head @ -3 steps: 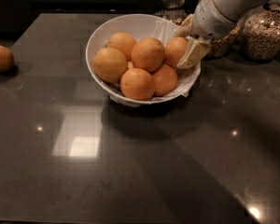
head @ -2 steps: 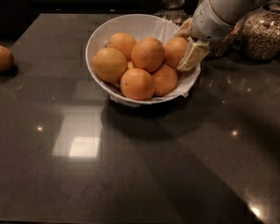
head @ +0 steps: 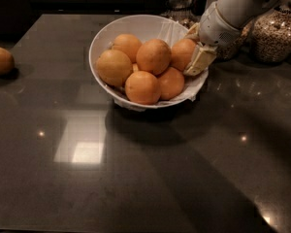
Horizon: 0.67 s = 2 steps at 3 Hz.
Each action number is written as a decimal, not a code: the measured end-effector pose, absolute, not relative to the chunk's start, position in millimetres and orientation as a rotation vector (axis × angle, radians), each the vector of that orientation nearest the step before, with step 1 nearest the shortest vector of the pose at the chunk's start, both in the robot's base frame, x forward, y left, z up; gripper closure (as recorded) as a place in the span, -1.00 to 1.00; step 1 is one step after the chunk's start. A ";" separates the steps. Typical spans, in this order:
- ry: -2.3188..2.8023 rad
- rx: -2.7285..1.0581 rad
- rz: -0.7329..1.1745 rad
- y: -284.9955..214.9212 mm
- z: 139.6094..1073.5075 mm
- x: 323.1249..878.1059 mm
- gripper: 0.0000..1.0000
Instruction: Pick orange from white bowl
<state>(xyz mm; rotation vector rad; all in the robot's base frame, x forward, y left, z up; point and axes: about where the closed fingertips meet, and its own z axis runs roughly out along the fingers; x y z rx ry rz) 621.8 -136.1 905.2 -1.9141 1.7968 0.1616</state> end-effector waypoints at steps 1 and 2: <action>1.797 -1.914 0.161 -136.1 905.2 621.8 0.66; 1.793 -1.912 0.153 -135.6 906.5 622.7 1.00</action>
Offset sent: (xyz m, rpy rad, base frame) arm 0.0020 -0.0019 0.0085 -0.0058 -0.0324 -0.0094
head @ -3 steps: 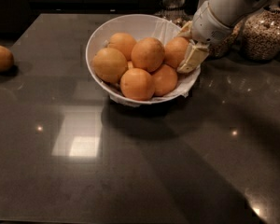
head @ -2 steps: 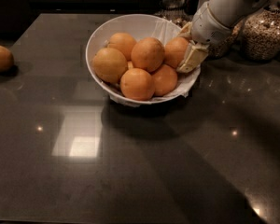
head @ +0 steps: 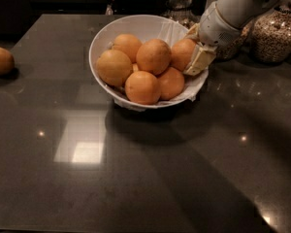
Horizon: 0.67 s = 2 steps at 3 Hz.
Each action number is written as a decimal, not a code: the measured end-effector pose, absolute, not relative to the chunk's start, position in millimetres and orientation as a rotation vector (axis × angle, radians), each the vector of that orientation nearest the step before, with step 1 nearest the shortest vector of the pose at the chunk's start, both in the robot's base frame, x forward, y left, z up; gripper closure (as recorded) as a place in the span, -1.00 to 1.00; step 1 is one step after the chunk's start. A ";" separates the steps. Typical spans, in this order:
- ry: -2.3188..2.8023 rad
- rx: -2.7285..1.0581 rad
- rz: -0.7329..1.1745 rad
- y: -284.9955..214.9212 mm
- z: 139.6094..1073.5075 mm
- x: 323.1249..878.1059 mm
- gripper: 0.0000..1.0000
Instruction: Pick orange from white bowl
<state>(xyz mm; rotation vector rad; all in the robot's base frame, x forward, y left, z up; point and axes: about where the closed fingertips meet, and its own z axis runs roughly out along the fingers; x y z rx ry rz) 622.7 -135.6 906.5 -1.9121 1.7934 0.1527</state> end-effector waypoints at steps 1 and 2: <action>1.764 -1.884 0.110 -140.2 926.4 617.6 1.00; 1.708 -1.824 0.059 -147.0 958.2 605.7 1.00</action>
Offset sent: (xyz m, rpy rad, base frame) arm -0.0340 -0.0273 0.0988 0.0955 -0.2479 -0.0537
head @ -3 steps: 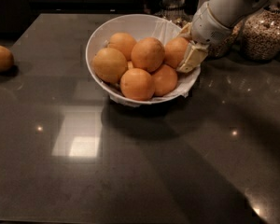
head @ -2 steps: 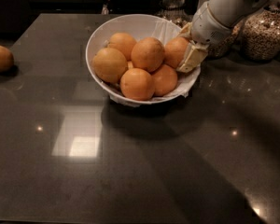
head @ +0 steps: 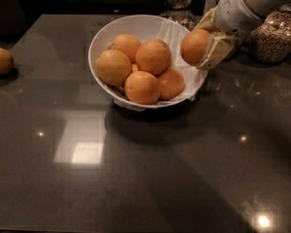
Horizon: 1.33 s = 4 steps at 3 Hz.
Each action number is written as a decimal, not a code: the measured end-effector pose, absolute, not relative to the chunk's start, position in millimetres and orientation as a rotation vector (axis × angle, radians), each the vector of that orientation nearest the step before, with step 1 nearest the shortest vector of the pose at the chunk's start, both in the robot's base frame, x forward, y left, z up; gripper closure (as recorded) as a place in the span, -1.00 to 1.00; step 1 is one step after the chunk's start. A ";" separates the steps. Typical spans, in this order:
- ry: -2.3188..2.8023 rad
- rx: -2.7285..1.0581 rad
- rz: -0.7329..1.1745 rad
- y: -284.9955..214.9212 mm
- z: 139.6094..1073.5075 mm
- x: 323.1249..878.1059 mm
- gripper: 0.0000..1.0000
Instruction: Pick orange from white bowl
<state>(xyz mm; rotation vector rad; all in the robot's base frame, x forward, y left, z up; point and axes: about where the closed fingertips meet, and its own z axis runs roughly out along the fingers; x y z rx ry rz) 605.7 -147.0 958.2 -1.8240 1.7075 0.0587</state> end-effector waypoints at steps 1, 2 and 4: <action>1.635 -1.768 0.082 -152.1 984.0 594.9 1.00; 1.572 -1.798 0.117 -135.9 994.5 581.3 1.00; 1.436 -1.885 0.230 -86.0 1010.7 542.4 1.00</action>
Offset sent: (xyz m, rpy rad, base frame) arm -0.0422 0.0271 0.0500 0.1209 -0.0649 0.1368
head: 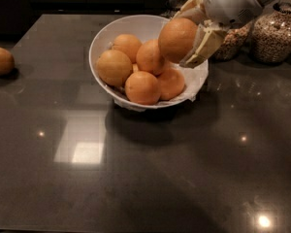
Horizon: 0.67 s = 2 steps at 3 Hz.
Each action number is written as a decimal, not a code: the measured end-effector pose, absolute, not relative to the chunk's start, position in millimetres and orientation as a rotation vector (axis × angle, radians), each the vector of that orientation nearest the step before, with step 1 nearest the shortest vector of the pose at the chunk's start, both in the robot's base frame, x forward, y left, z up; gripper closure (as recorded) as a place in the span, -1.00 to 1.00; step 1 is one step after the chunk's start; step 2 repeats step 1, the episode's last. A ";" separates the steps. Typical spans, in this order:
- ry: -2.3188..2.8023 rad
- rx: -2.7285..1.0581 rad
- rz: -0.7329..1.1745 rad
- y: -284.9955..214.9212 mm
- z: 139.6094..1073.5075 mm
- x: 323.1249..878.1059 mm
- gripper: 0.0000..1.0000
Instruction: Pick orange from white bowl
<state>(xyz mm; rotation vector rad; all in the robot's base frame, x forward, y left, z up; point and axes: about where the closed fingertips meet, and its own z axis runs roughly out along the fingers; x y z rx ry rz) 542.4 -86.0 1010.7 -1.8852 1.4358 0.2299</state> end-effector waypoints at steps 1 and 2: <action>1.436 -1.885 0.230 -85.9 1010.8 542.4 1.00; 1.436 -1.885 0.230 -85.9 1010.8 542.4 1.00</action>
Offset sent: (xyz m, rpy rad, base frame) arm 0.0000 0.0000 0.0000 0.0000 0.0000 0.0000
